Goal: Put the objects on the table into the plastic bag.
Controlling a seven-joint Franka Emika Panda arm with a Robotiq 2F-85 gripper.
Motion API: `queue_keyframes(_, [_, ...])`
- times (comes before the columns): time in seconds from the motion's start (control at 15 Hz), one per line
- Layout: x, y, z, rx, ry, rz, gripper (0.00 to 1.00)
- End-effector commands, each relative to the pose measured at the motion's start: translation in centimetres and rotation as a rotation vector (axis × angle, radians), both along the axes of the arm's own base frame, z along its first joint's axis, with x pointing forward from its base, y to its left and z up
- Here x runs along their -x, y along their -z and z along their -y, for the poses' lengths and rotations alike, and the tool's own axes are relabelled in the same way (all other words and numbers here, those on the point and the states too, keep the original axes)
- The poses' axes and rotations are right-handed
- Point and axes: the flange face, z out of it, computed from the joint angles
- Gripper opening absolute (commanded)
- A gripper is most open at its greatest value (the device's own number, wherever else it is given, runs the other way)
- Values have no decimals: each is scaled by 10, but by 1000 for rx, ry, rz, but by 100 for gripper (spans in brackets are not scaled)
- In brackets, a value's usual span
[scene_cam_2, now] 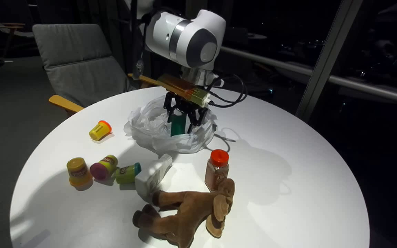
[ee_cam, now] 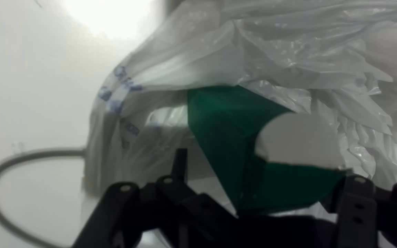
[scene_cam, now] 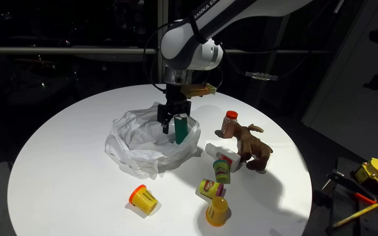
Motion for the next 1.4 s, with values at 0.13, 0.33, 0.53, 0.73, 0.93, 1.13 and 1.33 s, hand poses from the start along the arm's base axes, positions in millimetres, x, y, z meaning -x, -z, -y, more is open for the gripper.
queue_keyframes(0.13, [-6,-30,-57,73,-48,101,100])
queue_keyframes(0.33, [1,-61,-89,139,-21,187,100])
queue_keyframes(0.53, [18,-103,-105,215,50,295,100])
queue_keyframes(0.73, [43,-148,-109,290,146,383,100])
queue_keyframes(0.93, [75,-187,-96,360,269,436,100])
queue_keyframes(1.13, [64,-185,-97,371,263,416,100])
queue_keyframes(1.33, [92,-203,-88,361,290,404,100])
